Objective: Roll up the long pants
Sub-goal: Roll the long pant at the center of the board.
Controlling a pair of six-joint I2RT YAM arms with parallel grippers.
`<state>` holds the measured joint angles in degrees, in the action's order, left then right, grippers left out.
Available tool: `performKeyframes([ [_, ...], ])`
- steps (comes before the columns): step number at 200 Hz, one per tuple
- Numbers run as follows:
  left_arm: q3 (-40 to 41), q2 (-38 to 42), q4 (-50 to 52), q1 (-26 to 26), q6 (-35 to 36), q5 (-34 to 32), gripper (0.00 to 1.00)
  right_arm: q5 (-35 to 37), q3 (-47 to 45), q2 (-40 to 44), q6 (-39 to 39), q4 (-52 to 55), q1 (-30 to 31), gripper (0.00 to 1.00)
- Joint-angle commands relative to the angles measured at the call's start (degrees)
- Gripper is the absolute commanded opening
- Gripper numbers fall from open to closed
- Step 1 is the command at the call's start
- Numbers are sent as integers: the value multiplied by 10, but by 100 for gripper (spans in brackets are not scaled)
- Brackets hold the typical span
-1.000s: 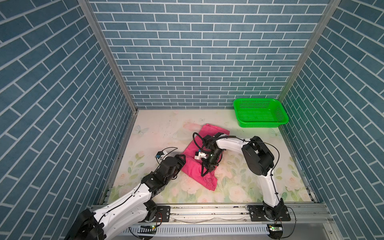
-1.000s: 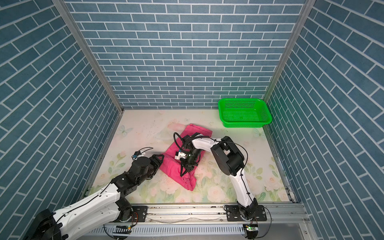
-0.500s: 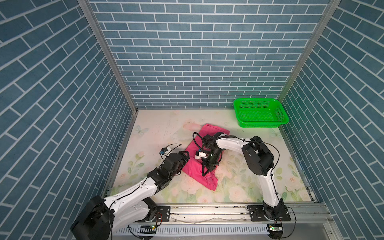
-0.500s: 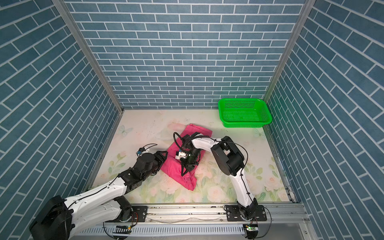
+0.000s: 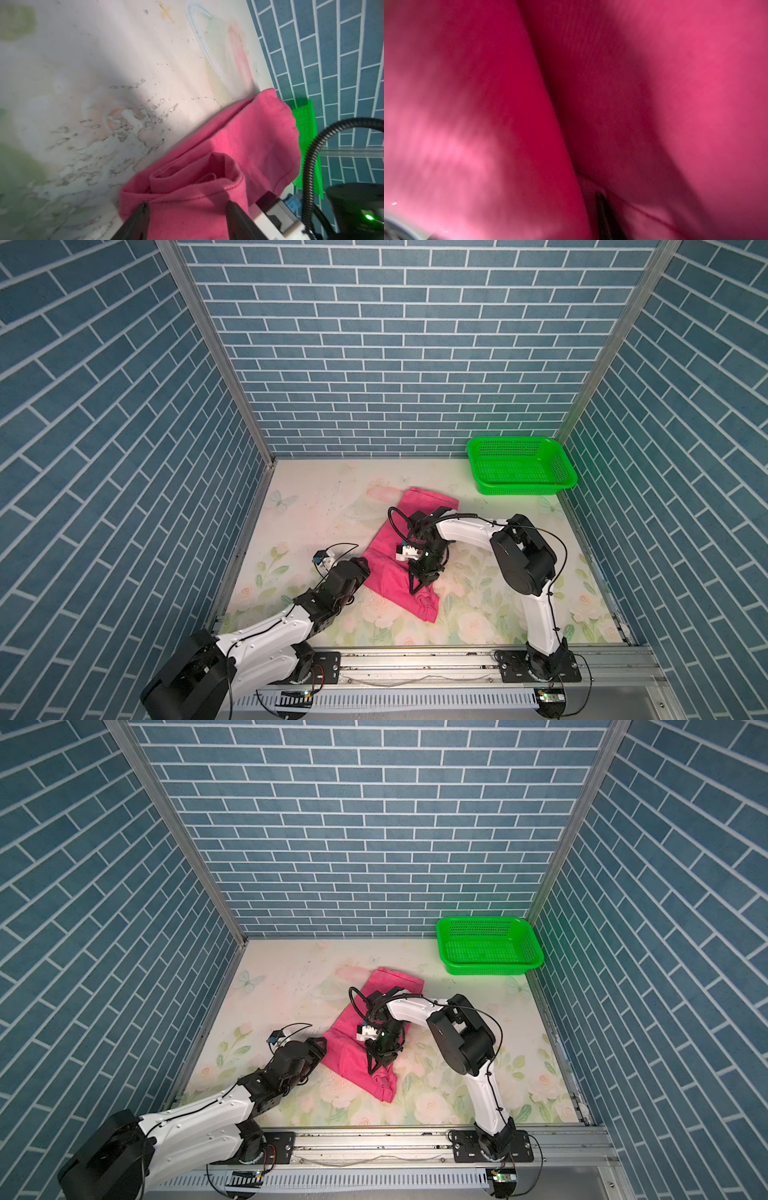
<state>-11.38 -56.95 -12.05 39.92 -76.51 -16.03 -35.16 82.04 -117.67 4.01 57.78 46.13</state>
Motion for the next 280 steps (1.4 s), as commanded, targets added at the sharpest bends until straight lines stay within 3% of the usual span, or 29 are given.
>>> performKeyframes([
  [1, 18, -5, 13, -3, 18, -24, 64, 93, -25, 62, 4, 1, -13, 48],
  [32, 13, -51, -8, -4, 39, -7, 64, 186, -32, 141, 38, -27, -22, 49],
  [50, -4, -57, 2, -4, 45, 0, 64, 250, -16, 178, 76, -15, -21, 34],
  [71, -38, -12, 57, -4, 55, -1, 64, 321, -4, 214, 124, 11, -8, 35],
  [84, -61, 35, 106, -4, 60, -8, 64, 398, -3, 235, 129, 29, 29, 41],
  [108, -120, 109, 235, -8, 64, -32, 64, 642, 27, 210, 91, 111, 163, 51],
  [121, -147, 140, 297, -18, 66, -42, 64, 699, 30, 178, 91, 144, 217, 53],
  [161, -151, 235, 353, -70, 53, -28, 63, 685, 41, 149, 135, 135, 313, 52],
  [194, -78, 244, 258, -83, 26, 25, 62, 717, 14, 157, 149, 97, 382, 52],
  [215, -33, 207, 170, -86, 18, 55, 61, 740, -31, 187, 152, 62, 419, 52],
  [244, -21, 79, 53, -100, 38, 117, 60, 756, -84, 274, 193, 56, 439, 52],
  [260, -53, 18, 38, -99, 69, 145, 59, 751, -102, 335, 219, 75, 439, 51],
  [280, -86, -2, 56, -98, 81, 160, 59, 726, -122, 382, 253, 108, 438, 52],
])
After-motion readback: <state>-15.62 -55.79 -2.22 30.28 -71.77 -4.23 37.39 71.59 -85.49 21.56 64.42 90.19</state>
